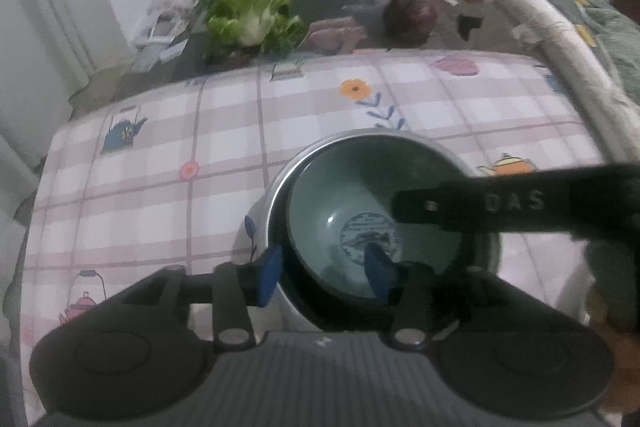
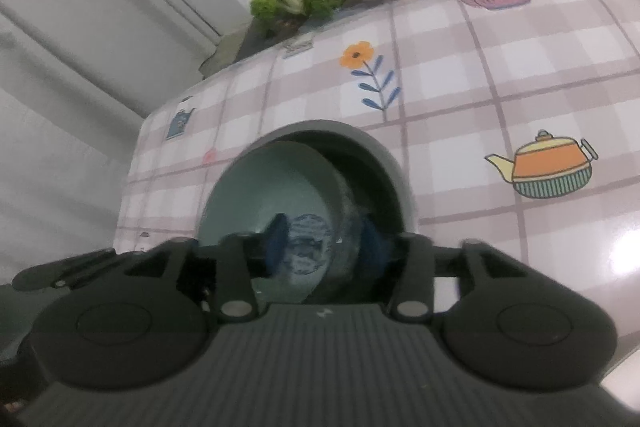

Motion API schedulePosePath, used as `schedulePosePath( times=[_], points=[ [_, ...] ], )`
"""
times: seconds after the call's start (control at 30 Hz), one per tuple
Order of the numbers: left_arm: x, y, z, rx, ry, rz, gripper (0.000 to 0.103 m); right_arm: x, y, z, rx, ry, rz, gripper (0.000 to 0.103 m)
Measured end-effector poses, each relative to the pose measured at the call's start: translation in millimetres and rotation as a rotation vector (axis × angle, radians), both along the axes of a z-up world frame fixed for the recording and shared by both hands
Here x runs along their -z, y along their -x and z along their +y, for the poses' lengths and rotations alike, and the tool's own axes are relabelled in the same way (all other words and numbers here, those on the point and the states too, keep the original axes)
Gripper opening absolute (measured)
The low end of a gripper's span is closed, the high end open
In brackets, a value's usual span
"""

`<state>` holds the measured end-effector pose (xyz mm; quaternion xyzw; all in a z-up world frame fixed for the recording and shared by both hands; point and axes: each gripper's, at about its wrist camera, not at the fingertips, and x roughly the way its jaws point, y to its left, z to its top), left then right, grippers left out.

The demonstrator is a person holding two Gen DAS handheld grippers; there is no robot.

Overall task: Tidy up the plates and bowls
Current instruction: 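Lower the green bowl into the steel bowl and open the right tool, then close the right tool on the rim of the smaller steel plate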

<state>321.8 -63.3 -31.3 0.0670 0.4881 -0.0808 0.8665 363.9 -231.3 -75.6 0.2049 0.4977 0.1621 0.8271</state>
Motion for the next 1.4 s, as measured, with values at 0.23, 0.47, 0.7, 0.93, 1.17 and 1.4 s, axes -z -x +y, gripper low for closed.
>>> schedulePosePath(
  times=[0.23, 0.47, 0.7, 0.93, 1.17, 1.4],
  points=[
    [-23.3, 27.3, 24.6, -0.002, 0.073, -0.018, 0.068, -12.7, 11.3, -10.0, 0.009, -0.061, 0.011, 0.076],
    [-63.4, 107.5, 69.5, -0.021, 0.127, -0.173, 0.086, -35.2, 71.8, -37.8, 0.058, -0.179, -0.063, 0.076],
    [-65.8, 181.1, 112.9, -0.130, 0.185, -0.213, 0.090, -70.6, 155.7, -35.5, 0.064, -0.198, -0.232, 0.076],
    [-44.2, 237.1, 151.9, -0.282, 0.181, -0.216, 0.090, -73.0, 216.5, -13.4, 0.017, -0.238, -0.273, 0.074],
    [-15.5, 267.4, 170.9, -0.366, 0.141, -0.206, 0.085, -49.3, 246.6, 26.2, -0.049, -0.223, -0.206, 0.059],
    [9.3, 279.7, 177.1, -0.391, 0.114, -0.190, 0.081, -50.1, 255.6, 64.5, -0.123, -0.104, -0.242, 0.046]
  ],
)
